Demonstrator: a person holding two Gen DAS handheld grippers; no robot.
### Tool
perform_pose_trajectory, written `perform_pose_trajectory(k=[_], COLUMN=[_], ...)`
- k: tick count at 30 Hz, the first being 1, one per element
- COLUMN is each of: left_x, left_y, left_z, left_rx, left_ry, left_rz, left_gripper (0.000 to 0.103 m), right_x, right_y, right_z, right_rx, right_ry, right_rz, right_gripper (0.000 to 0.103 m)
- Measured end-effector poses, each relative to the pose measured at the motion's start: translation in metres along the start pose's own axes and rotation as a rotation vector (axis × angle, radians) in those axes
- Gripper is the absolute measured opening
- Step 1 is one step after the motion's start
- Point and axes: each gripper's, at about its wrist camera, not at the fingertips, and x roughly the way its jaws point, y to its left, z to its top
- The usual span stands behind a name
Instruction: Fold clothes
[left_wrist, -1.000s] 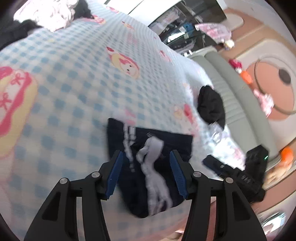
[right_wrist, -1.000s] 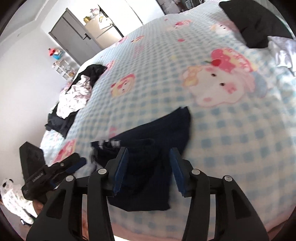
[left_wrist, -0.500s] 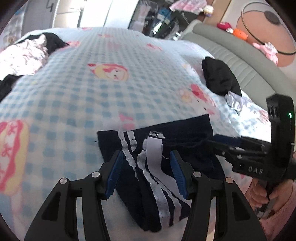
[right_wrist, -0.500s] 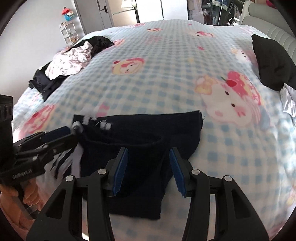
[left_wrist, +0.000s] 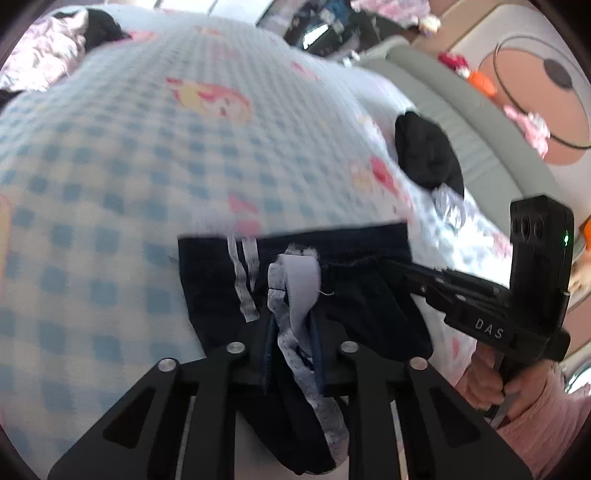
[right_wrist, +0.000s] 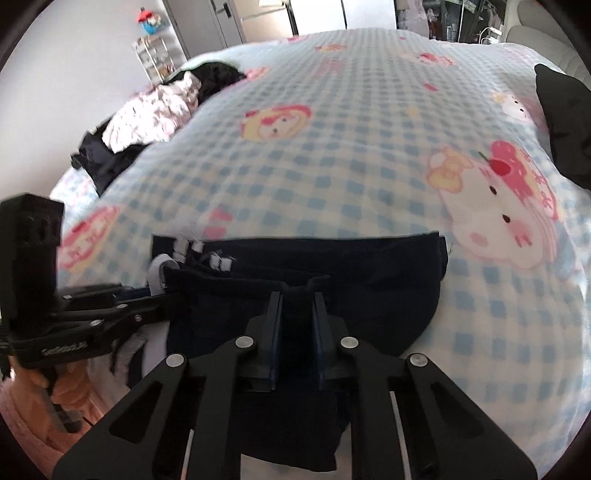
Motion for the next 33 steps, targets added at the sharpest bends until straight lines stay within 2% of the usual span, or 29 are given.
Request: perform_pose_trajectory(k=[2,5,8,10,11,12,14,17,19,24,27,28,30,33], left_x=[-0.012,-0.020,-0.012,0.000,0.005,0.004,-0.009,-0.041,-0.052,-0.051,-0.040,-0.036,-0.031,-0.021], left_y=[-0.009,-0.004,0.010,0.020,0.025,0.031,0.035,0.028,0.022,0.008,0.005,0.007,0.011,0.023], left_z=[0.002,0.006,0.010,0.010,0.010,0.009,0.008,0.007,0.002,-0.019,-0.033,-0.036,-0.038,-0.032], left_rx=[0.026,-0.010,-0.059,-0.097,-0.132,-0.171,-0.211,-0.169,-0.150,-0.166,-0.178,-0.190,-0.210,-0.272], left_ry=[-0.050,-0.095,-0.086,-0.053,-0.032,-0.032,-0.072,-0.168,-0.175,-0.107,-0.056,-0.046,-0.042,-0.048], left_rz=[-0.002,-0.042,-0.024,-0.006,-0.010,-0.023,-0.023,0.040,0.057,0.059,0.088,0.093,0.082,0.021], left_gripper=[0.016,0.016,0.017,0.041,0.061,0.062,0.062,0.062,0.062,0.062,0.062,0.062,0.062,0.063], right_x=[-0.011,-0.020,-0.010,0.006,0.015,0.024,0.043,0.028,0.012,-0.025,-0.033,-0.033,-0.031,-0.029], right_y=[0.003,0.007,0.004,-0.001,-0.004,-0.007,-0.014,-0.026,-0.028,-0.020,-0.018,-0.019,-0.025,-0.035], right_z=[0.005,0.017,0.028,0.030,0.030,0.030,0.031,0.026,0.024,0.009,-0.013,-0.021,-0.030,-0.038], right_rx=[-0.003,-0.017,-0.003,0.018,0.030,0.042,0.065,0.167,0.190,0.159,0.128,0.127,0.149,0.192], right_ry=[-0.046,-0.094,-0.090,-0.046,-0.020,0.006,0.058,0.006,-0.029,-0.059,-0.032,-0.020,-0.004,0.016], right_rz=[0.010,0.020,0.036,0.026,0.019,0.013,-0.001,0.054,0.044,-0.035,-0.067,-0.077,-0.076,-0.064], right_gripper=[0.013,0.013,0.013,0.013,0.014,0.019,0.023,0.028,0.031,0.036,0.045,0.045,0.045,0.046])
